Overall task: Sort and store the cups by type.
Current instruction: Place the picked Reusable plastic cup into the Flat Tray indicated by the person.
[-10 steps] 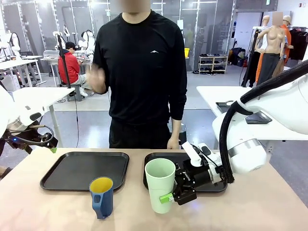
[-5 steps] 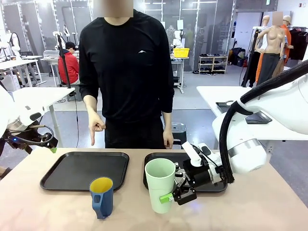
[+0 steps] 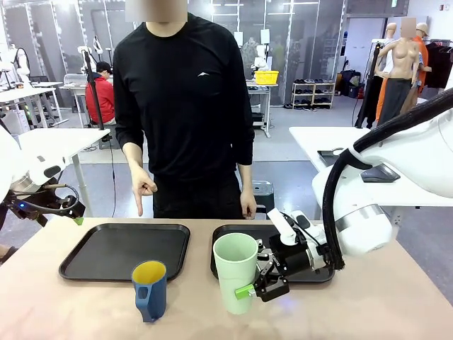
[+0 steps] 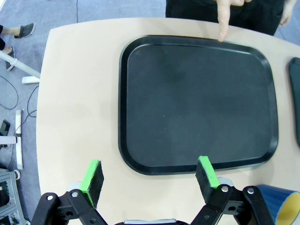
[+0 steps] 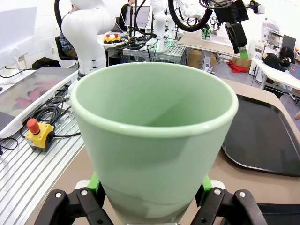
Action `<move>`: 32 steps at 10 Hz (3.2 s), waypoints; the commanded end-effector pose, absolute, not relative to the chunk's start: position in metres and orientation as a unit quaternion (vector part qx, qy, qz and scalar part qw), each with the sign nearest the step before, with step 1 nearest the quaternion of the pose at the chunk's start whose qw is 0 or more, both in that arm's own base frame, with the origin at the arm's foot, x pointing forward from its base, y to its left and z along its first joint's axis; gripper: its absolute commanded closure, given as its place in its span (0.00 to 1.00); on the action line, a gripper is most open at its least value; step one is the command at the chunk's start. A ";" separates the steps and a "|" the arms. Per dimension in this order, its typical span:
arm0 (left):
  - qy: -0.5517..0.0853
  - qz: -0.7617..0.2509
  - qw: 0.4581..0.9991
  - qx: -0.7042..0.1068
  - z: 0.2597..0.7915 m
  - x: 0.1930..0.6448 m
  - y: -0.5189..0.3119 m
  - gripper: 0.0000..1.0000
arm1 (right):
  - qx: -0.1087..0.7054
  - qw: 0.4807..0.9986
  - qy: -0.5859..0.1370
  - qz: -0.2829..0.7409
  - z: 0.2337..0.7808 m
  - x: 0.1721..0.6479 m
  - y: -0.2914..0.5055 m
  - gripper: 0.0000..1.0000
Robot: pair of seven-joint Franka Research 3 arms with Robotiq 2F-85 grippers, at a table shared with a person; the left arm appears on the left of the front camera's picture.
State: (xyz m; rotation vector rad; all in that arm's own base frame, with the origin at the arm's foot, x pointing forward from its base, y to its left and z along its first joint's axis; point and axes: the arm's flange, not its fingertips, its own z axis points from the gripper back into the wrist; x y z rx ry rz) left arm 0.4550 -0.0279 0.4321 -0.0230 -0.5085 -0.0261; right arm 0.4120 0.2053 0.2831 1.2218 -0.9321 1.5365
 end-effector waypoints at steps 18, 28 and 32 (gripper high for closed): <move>-0.252 -0.013 0.968 -0.012 0.432 0.455 -0.028 0.00 | 0.524 0.453 -0.415 0.590 0.304 0.606 0.419 0.15; -0.252 -0.013 0.968 -0.012 0.432 0.455 -0.028 0.00 | 0.486 0.481 -0.465 0.562 0.235 0.610 0.459 0.15; -0.252 -0.013 0.968 -0.012 0.432 0.455 -0.028 0.00 | 0.472 0.497 -0.450 0.572 0.231 0.609 0.457 0.15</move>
